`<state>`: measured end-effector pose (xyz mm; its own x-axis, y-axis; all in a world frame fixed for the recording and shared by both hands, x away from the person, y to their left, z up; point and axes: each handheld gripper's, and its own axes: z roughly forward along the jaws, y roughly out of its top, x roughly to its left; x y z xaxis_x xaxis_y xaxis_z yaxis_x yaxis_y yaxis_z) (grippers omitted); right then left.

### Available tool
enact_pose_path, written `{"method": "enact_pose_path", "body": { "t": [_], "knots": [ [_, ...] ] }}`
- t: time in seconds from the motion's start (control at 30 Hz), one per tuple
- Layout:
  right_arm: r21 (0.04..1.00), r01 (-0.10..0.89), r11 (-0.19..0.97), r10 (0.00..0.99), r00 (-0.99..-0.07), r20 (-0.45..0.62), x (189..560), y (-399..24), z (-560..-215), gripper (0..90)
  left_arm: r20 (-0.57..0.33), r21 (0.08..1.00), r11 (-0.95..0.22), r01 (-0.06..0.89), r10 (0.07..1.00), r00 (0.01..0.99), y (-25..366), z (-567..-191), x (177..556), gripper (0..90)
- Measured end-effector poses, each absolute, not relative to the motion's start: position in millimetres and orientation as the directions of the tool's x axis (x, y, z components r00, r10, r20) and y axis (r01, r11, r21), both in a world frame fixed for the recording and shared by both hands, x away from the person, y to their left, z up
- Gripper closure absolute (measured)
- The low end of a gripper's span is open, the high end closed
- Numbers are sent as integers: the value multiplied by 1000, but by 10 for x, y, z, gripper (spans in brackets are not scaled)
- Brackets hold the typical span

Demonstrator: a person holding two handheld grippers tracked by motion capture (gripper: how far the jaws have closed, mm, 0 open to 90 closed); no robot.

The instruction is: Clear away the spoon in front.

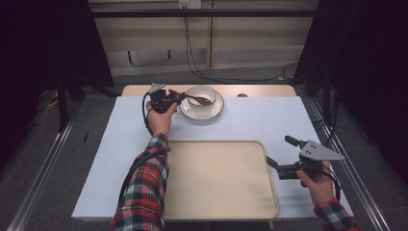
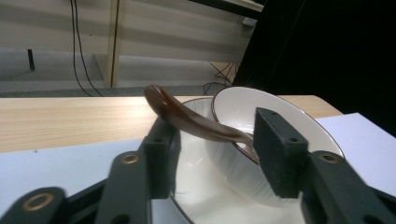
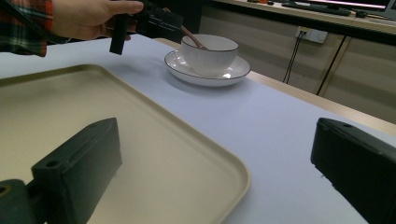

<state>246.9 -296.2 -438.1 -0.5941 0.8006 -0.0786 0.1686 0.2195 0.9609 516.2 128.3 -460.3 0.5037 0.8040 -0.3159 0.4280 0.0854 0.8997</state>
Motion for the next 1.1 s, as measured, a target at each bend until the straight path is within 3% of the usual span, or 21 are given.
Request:
{"method": "enact_pose_path", "body": {
  "t": [0.27,0.37,0.87,1.1],
  "knots": [
    [961,166,221,799,-597,-80,2468,-2973,-4376,14,-372,888,155,432,794,480,1264,-4643,5150,615],
    [961,169,217,800,-595,-76,2471,-2964,-4380,14,-378,891,165,424,787,488,1268,-4625,5144,694],
    [961,169,218,799,-596,-76,2473,-2958,-4381,14,-440,879,231,417,729,524,1199,-4492,5149,808],
    [962,163,219,798,-598,-80,2475,-2962,-4378,14,-425,890,221,400,721,548,1144,-4413,5156,833]
  ]
}}
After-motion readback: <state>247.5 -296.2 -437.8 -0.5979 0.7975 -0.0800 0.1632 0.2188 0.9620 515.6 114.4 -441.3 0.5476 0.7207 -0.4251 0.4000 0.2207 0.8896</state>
